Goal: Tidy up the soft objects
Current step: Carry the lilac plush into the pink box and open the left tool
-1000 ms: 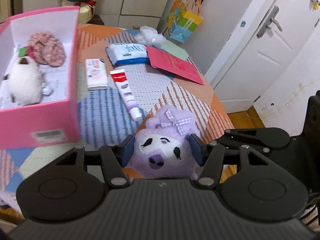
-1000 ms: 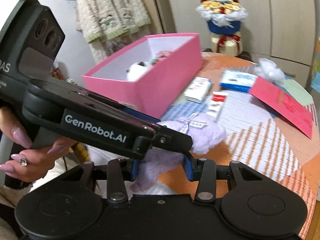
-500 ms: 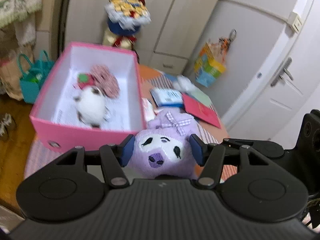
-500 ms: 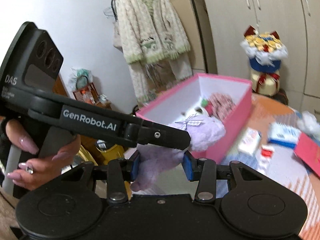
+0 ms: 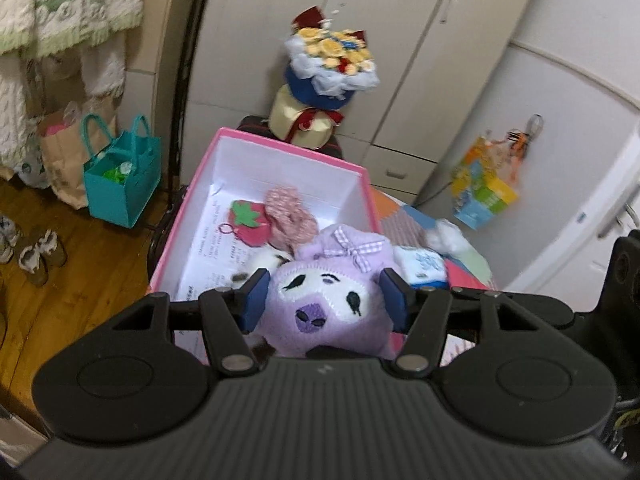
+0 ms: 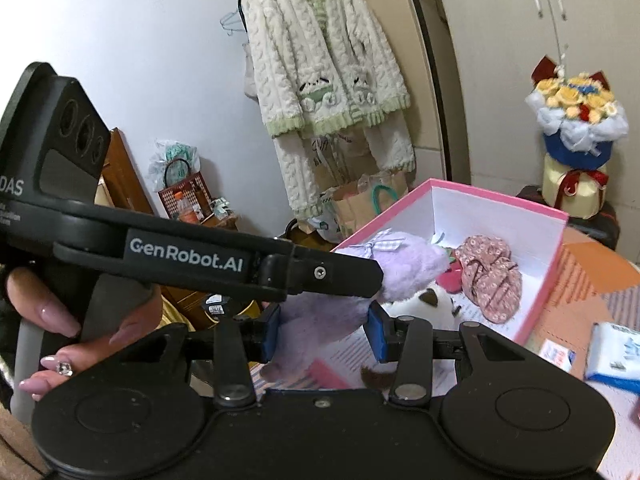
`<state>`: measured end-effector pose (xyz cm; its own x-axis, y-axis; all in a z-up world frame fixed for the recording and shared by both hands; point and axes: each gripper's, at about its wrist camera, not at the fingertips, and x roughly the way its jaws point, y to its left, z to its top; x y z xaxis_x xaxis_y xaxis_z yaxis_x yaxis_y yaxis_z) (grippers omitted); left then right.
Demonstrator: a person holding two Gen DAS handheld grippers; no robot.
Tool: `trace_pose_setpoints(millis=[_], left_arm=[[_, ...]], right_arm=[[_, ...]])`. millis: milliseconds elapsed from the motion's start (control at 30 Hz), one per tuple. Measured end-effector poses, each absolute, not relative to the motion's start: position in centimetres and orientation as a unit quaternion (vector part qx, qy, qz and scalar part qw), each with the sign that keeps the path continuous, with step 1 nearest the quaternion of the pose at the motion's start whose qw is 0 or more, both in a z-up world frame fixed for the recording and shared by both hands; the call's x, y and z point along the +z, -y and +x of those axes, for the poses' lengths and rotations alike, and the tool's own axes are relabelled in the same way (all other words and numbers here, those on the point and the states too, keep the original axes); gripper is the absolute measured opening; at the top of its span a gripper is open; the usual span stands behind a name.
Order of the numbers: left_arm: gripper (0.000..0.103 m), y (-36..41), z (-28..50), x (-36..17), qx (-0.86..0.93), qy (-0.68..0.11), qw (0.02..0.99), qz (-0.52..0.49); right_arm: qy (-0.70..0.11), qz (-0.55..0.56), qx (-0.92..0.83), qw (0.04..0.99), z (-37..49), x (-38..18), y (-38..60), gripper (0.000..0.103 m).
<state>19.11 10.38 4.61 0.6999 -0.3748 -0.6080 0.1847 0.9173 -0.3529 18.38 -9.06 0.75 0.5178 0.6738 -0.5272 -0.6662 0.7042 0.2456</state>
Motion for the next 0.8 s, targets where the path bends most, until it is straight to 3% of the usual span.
trace_pose_setpoints(millis=[467,800], left_arm=[[0.059,-12.5,26.7,-1.0,-0.103,-0.401,0.892,-0.184],[0.062,-11.4,27.7,-1.7,-0.084,-0.368,0.917,-0.131]], right_arm=[[-0.375,-0.06,0.408,0.83,27.2,-2.6,5.7,0.049],[-0.346,-0.147,0.383,0.844,27.4,-3.4,3.5,0.053]])
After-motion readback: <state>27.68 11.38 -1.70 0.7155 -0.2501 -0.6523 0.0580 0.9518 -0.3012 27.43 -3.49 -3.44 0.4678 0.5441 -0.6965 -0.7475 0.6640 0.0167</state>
